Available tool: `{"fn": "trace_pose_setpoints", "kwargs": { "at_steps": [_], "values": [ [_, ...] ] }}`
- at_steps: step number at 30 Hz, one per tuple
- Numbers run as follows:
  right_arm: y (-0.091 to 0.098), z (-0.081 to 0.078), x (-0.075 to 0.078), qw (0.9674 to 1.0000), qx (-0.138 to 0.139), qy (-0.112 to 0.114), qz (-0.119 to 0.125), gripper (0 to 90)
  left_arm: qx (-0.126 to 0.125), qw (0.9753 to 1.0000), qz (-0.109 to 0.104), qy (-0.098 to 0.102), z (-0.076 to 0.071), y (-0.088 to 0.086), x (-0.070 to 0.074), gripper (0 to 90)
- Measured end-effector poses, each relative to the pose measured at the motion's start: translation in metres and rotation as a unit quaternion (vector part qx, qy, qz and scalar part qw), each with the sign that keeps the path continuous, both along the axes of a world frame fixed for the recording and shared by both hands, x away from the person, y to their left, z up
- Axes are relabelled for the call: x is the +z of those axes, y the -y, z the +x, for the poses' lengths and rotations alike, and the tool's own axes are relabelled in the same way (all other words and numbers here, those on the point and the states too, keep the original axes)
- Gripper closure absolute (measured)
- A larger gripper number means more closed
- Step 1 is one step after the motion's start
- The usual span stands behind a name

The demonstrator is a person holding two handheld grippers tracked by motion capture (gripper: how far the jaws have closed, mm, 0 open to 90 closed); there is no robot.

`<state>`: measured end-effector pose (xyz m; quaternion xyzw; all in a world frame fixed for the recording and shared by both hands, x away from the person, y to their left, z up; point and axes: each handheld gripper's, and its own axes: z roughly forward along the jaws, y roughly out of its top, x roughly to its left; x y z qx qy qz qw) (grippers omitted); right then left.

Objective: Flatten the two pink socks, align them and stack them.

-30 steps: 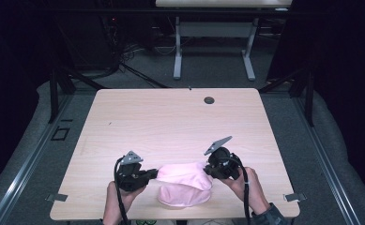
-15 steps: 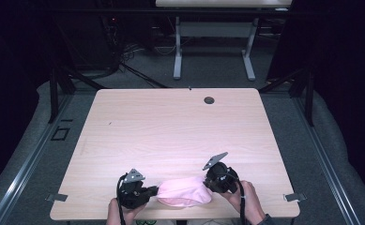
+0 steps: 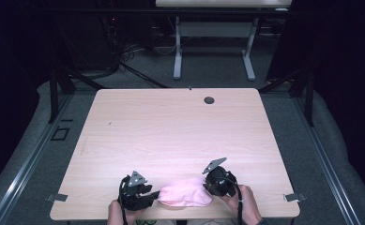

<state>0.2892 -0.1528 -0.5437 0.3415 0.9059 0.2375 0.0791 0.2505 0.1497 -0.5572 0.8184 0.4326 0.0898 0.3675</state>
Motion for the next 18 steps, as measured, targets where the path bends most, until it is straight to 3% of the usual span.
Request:
{"fn": "trace_pose_setpoints", "kwargs": {
  "at_steps": [2, 7, 11, 18],
  "values": [
    [0.005, -0.001, 0.006, 0.9999, -0.008, 0.006, 0.005, 66.8, 0.008, 0.9999, -0.008, 0.007, -0.001, -0.004, 0.008, 39.9],
    [0.009, -0.008, 0.021, 0.9988, -0.012, 0.026, 0.040, 53.6, 0.020, 0.9993, 0.003, 0.031, -0.001, -0.003, 0.023, 25.4],
    [0.003, -0.011, 0.018, 0.9993, -0.004, 0.024, 0.029, 48.9, 0.025, 0.9988, 0.017, 0.037, 0.004, 0.004, 0.024, 22.5],
    [-0.003, -0.013, -0.002, 0.9998, -0.011, 0.015, -0.011, 43.6, 0.025, 0.9957, 0.083, 0.032, 0.009, 0.022, 0.005, 19.9]
  ]
}}
